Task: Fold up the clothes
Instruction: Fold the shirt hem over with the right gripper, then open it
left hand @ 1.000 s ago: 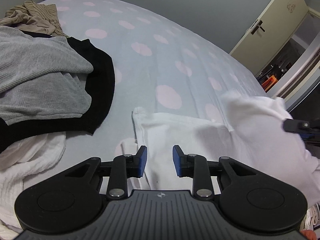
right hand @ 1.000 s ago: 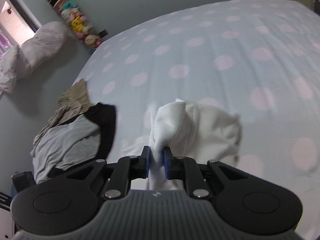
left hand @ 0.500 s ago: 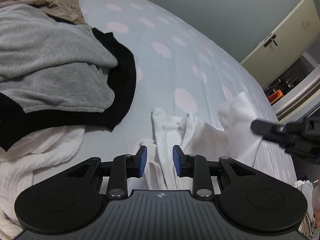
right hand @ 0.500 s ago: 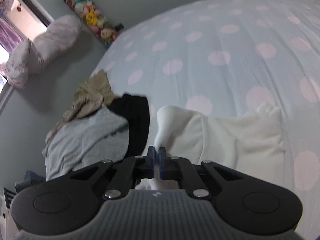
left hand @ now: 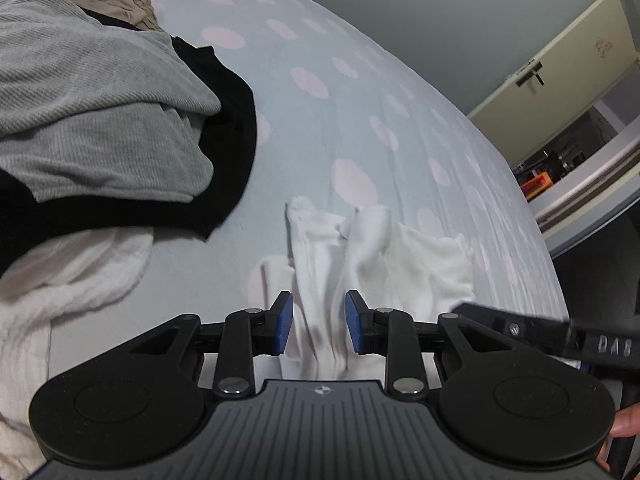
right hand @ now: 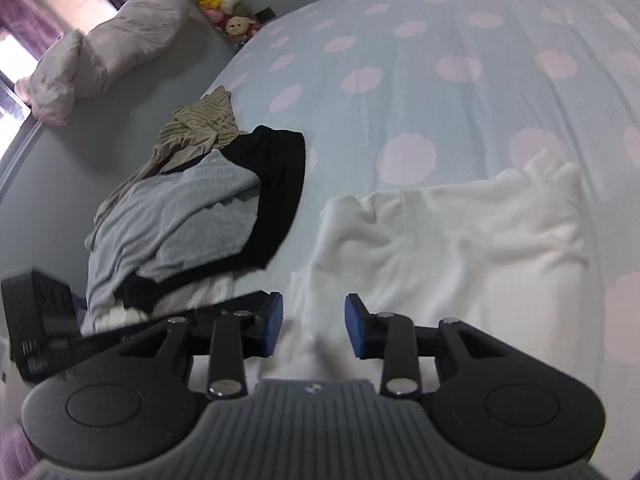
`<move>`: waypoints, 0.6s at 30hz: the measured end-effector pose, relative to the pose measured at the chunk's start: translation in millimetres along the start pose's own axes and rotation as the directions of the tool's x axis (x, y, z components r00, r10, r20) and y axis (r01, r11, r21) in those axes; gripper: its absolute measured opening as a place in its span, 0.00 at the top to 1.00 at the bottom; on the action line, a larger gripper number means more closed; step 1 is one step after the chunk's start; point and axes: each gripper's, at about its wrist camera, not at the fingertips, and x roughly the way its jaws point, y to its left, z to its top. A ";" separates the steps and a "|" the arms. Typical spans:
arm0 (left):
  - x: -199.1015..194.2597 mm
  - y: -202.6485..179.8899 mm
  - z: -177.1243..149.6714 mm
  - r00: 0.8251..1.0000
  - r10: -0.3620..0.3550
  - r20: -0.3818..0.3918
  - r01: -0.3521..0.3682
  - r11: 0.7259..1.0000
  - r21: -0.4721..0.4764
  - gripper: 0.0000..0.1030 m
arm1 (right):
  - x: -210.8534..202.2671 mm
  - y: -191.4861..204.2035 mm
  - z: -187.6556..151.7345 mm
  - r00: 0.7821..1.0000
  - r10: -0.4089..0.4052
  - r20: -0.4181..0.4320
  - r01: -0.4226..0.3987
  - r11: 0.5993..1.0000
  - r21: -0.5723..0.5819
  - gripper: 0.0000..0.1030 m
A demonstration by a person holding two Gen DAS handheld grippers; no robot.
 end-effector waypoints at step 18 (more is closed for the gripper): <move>-31.1 -8.2 -70.9 0.996 -0.003 -0.087 -0.014 0.981 -0.192 0.75 | -83.2 -57.6 -140.8 0.996 -0.070 0.057 0.068 0.997 0.026 0.58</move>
